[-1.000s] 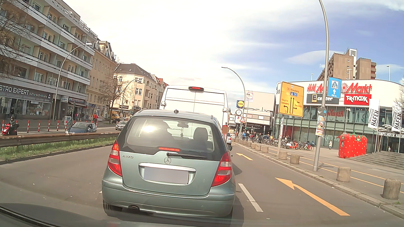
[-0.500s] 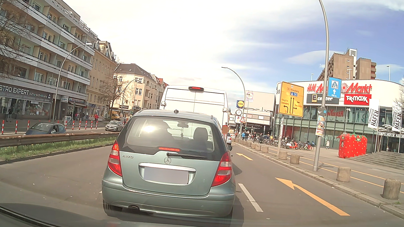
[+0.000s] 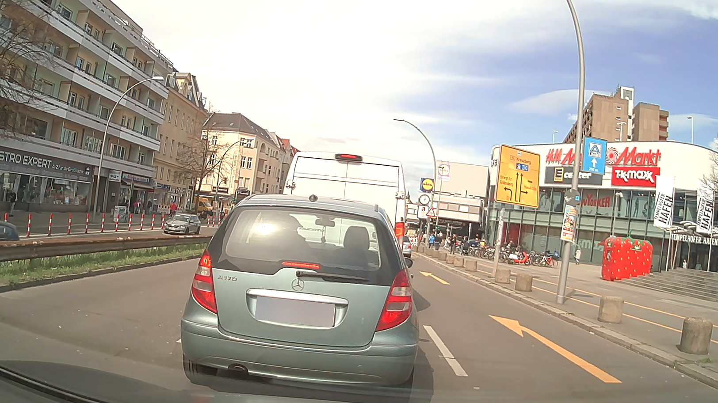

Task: Follow the waypoints while adhering to traffic rules and regulations

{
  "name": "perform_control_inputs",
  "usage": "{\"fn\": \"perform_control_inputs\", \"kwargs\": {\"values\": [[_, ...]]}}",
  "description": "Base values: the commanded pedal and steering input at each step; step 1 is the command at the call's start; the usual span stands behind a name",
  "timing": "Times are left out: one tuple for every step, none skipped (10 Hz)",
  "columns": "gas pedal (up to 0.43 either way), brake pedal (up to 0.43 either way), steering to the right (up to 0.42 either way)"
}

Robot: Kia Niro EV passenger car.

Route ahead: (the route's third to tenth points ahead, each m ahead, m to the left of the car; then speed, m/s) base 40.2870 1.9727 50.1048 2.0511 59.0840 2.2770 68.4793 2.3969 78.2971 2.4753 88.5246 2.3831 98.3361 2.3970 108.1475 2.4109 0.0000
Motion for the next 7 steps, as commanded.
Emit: {"fn": "perform_control_inputs", "kwargs": {"values": [[0.000,0.415,-0.012],[0.000,0.415,-0.013],[0.000,0.415,-0.012],[0.000,0.415,-0.012],[0.000,0.415,-0.012],[0.000,0.421,-0.012],[0.000,0.415,-0.012]]}}
